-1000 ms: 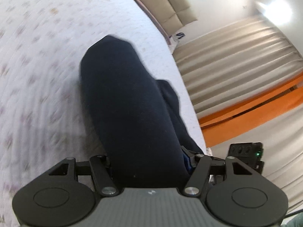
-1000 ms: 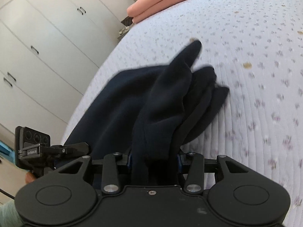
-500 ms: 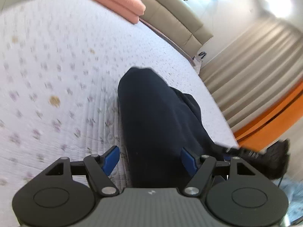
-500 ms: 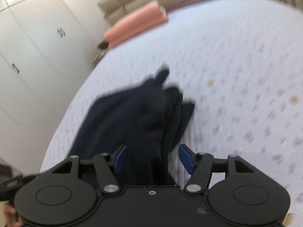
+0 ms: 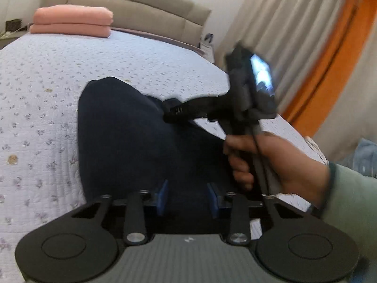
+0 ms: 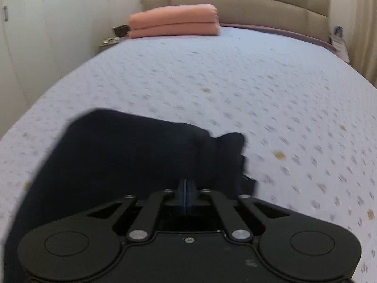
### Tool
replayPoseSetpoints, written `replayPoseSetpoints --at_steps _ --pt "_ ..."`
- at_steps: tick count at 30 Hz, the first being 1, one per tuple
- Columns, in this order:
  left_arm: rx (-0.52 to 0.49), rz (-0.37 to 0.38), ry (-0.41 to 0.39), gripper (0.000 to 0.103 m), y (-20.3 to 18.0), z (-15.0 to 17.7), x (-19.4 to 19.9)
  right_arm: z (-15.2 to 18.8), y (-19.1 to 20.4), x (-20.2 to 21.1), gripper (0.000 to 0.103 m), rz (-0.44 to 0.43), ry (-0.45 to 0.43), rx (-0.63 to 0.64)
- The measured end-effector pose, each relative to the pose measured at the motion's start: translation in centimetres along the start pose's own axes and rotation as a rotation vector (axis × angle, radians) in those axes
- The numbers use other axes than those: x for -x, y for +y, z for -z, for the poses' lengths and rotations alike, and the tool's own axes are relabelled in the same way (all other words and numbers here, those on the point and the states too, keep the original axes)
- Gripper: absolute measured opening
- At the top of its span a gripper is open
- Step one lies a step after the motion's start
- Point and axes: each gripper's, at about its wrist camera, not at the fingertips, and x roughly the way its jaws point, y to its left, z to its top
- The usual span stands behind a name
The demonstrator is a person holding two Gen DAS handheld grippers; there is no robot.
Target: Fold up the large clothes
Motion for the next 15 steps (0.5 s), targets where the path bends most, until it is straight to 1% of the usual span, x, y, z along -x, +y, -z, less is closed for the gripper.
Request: replayPoseSetpoints --at_steps 1,3,5,6,7,8,10,12,14,15 --pt "-0.004 0.011 0.007 0.033 0.0 0.3 0.7 0.1 -0.7 0.6 0.000 0.003 -0.005 -0.029" --pt "-0.036 -0.010 0.034 0.031 -0.4 1.0 1.6 0.3 -1.7 2.8 0.000 -0.015 -0.023 -0.090" --pt "-0.051 -0.040 0.025 0.031 -0.5 1.5 1.9 0.8 -1.2 5.9 0.002 -0.040 -0.069 -0.071" --pt "-0.047 -0.051 0.016 0.031 -0.6 1.6 1.9 1.4 -0.6 7.9 0.009 -0.056 -0.092 -0.052" --pt "-0.038 -0.058 0.014 0.031 -0.7 1.5 1.9 2.2 -0.1 9.3 0.009 -0.075 -0.097 -0.042" --pt "-0.028 -0.064 0.017 0.031 -0.9 1.4 1.7 3.4 0.5 10.5 0.009 -0.106 -0.080 -0.028" --pt "-0.044 -0.092 0.024 0.031 -1.6 1.4 1.4 5.6 1.2 11.7 0.009 -0.126 -0.030 -0.021" --pt "-0.081 -0.129 0.026 0.031 -2.7 1.6 1.4 8.6 1.6 11.7 0.009 -0.145 0.063 -0.011" --pt "-0.082 -0.146 0.027 0.031 -2.9 1.8 1.4 10.4 2.1 11.9 0.009 -0.086 0.092 0.009" --pt "-0.082 -0.149 0.033 0.031 -2.8 1.7 1.4 10.7 2.0 12.3 0.009 -0.073 0.094 0.000"
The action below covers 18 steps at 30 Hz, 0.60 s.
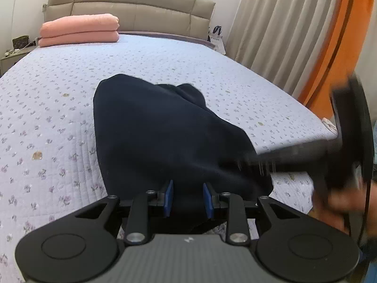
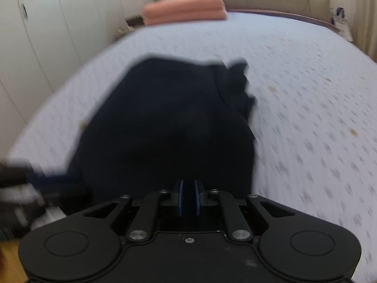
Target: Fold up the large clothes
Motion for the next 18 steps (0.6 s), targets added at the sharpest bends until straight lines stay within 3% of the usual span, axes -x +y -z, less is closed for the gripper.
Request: replayPoseSetpoints --at_steps 4,7,11,18 --pt "-0.002 -0.040 0.011 0.031 -0.2 0.0 1.5 -1.3 0.7 3.1 0.012 -0.100 -0.075 -0.066" --pt "0.061 -0.032 -0.001 0.031 0.5 -0.1 3.1 -2.4 2.9 3.5 0.012 -0.191 -0.091 -0.051" --pt "0.157 -0.022 -0.041 0.031 1.7 0.3 6.2 -1.8 4.7 1.4 0.012 -0.122 -0.035 -0.001" --pt "0.175 -0.093 -0.055 0.031 1.6 0.5 9.9 0.9 0.4 2.1 0.013 -0.048 0.082 -0.126"
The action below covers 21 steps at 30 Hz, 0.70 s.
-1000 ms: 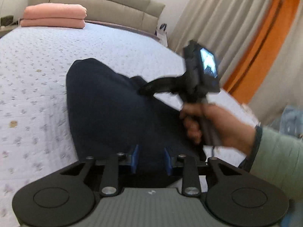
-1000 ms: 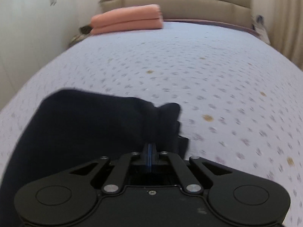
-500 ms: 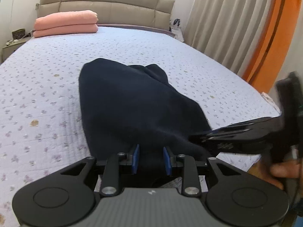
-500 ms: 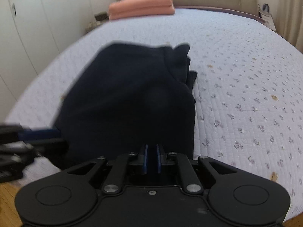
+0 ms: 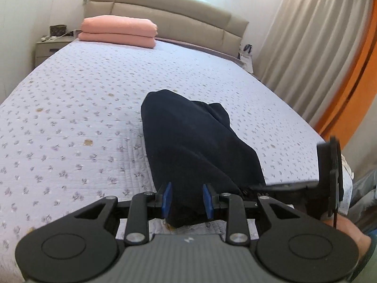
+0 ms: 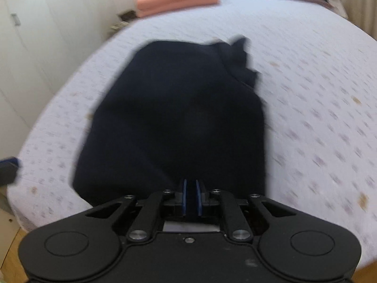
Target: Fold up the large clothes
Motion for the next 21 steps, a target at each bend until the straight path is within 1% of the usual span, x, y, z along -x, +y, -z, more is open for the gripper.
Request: replayPoseSetpoints --at_steps 2,3,4,5,6,7,8,9,11,12,13,15,17,19,21 --pt "0.007 -0.012 -0.004 0.031 -0.4 -0.2 0.6 0.2 -0.7 2.2 0.014 -0.018 -0.012 -0.051" --pt "0.002 -0.018 -0.011 0.031 -0.7 -0.3 1.0 0.3 -0.8 3.8 0.019 -0.025 -0.030 -0.065" --pt "-0.002 -0.025 -0.018 0.032 -1.1 -0.5 1.4 0.4 -0.7 5.1 0.028 -0.023 -0.044 -0.068" --pt "-0.006 -0.037 -0.024 0.032 -1.6 -0.7 1.9 0.3 -0.2 6.8 0.048 -0.013 -0.074 -0.058" --pt "-0.010 -0.052 -0.030 0.033 -2.1 -1.0 2.3 0.3 0.1 8.2 0.060 -0.005 -0.104 -0.043" --pt "-0.012 -0.067 -0.034 0.034 -2.6 -1.3 2.8 0.1 0.6 9.4 0.065 0.004 -0.133 -0.024" --pt "-0.016 -0.085 -0.041 0.035 -3.3 -1.7 3.2 -0.1 1.4 11.0 0.074 0.011 -0.164 0.003" --pt "-0.021 -0.098 -0.051 0.038 -3.9 -2.0 3.6 -0.6 1.9 11.8 0.078 0.014 -0.184 0.022" --pt "-0.026 -0.129 -0.073 0.050 -5.2 -2.9 4.6 -1.2 3.0 13.5 0.079 0.028 -0.215 0.044" --pt "-0.023 -0.145 -0.083 0.063 -5.8 -3.4 5.1 -1.6 3.5 14.3 0.079 0.047 -0.226 0.048" --pt "-0.019 -0.158 -0.097 0.071 -6.3 -3.8 5.6 -1.9 3.9 15.0 0.080 0.069 -0.240 0.052" --pt "-0.030 -0.163 -0.132 0.075 -7.4 -4.4 6.9 -2.3 4.8 16.3 0.081 0.128 -0.265 0.058" --pt "-0.045 -0.171 -0.149 0.077 -8.4 -4.8 7.9 -2.6 5.4 16.6 0.082 0.174 -0.263 0.068" --pt "-0.055 -0.187 -0.153 0.082 -8.9 -5.1 8.4 -2.6 5.6 16.6 0.082 0.187 -0.254 0.071" --pt "-0.066 -0.198 -0.151 0.082 -9.2 -4.9 8.6 -2.4 5.6 16.0 0.082 0.174 -0.232 0.060"
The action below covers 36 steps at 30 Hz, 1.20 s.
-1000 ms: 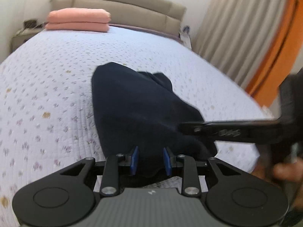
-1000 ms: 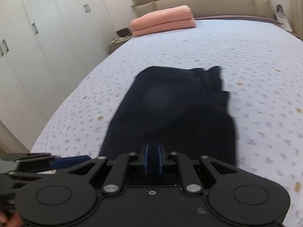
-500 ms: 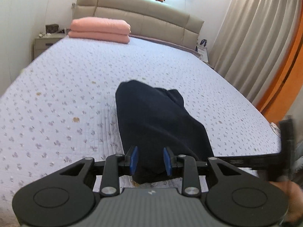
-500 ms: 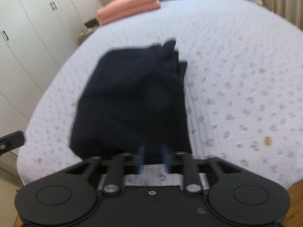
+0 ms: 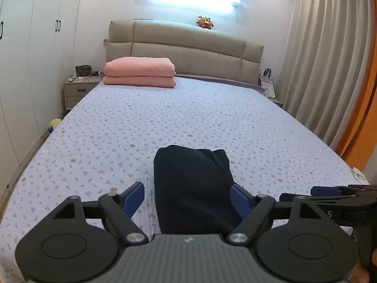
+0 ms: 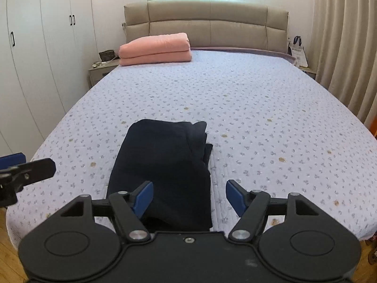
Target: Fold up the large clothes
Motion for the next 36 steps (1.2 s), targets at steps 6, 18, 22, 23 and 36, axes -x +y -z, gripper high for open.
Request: replayPoseSetpoints --at_steps 6,18,22,23,36 --pt "0.017 -0.042 0.079 0.082 0.3 1.4 -1.0 1.3 0.6 -0.9 0.082 -0.007 0.075 -0.007" --pt "0.008 -0.036 0.173 0.082 -0.1 3.8 -3.2 2.6 0.7 -2.0 0.082 0.010 0.112 0.001" --pt "0.003 -0.051 0.180 0.082 -0.1 4.0 -3.3 2.8 0.6 -2.2 0.082 0.010 0.118 -0.001" --pt "-0.003 -0.064 0.180 0.082 -0.2 4.1 -3.3 2.8 0.6 -2.3 0.082 0.008 0.120 -0.003" --pt "-0.056 -0.076 0.163 0.081 -1.2 4.0 -3.0 3.5 0.3 -2.6 0.082 -0.014 0.130 -0.043"
